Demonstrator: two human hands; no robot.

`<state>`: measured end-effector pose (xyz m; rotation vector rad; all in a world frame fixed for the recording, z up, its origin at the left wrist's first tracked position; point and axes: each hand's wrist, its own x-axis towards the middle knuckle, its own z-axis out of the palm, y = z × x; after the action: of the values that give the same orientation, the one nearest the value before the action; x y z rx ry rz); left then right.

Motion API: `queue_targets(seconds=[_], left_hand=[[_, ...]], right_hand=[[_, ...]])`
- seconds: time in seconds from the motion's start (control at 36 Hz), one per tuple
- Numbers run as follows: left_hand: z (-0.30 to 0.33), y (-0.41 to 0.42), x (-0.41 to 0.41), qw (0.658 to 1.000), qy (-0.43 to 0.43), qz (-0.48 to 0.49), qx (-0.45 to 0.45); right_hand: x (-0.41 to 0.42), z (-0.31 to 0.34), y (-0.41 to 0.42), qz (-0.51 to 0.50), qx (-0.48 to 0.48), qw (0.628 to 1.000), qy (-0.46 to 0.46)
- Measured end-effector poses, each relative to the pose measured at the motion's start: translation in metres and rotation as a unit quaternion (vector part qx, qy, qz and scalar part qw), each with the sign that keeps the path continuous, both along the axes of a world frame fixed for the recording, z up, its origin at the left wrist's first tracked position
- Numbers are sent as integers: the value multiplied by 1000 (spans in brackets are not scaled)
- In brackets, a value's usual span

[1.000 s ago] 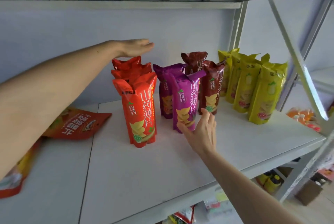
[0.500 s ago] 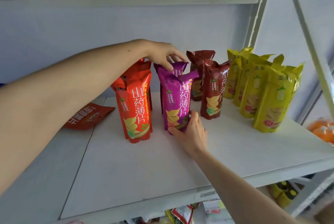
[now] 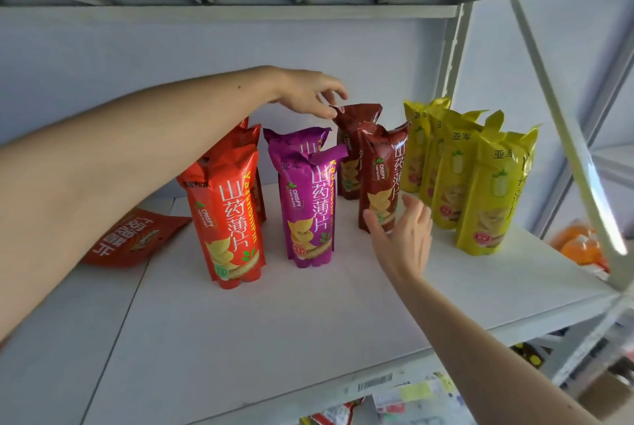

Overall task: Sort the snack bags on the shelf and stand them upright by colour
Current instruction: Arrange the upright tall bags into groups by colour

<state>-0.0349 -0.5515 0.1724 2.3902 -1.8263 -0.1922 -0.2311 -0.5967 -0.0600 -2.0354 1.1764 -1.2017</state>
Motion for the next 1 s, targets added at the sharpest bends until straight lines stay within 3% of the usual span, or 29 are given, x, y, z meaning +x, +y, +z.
queue_targets(seconds=[0.14,0.31,0.42,0.67,1.0], left_hand=[[-5,-43,-9,998,-54,23,5],[-13,-87,1,995,-62,61,41],[-18,-108,0,994,-29,90,53],[-29,-122,3,992,-60,81,70],[-25,-98,-18,995,65,41,66]], right_hand=[[9,7,-31,39,50,995,75],[10,1,-58,108,93,986,91],[12,-5,-73,139,106,982,72],[13,-13,-82,172,100,979,39],[-11,-13,-57,171,103,979,49]])
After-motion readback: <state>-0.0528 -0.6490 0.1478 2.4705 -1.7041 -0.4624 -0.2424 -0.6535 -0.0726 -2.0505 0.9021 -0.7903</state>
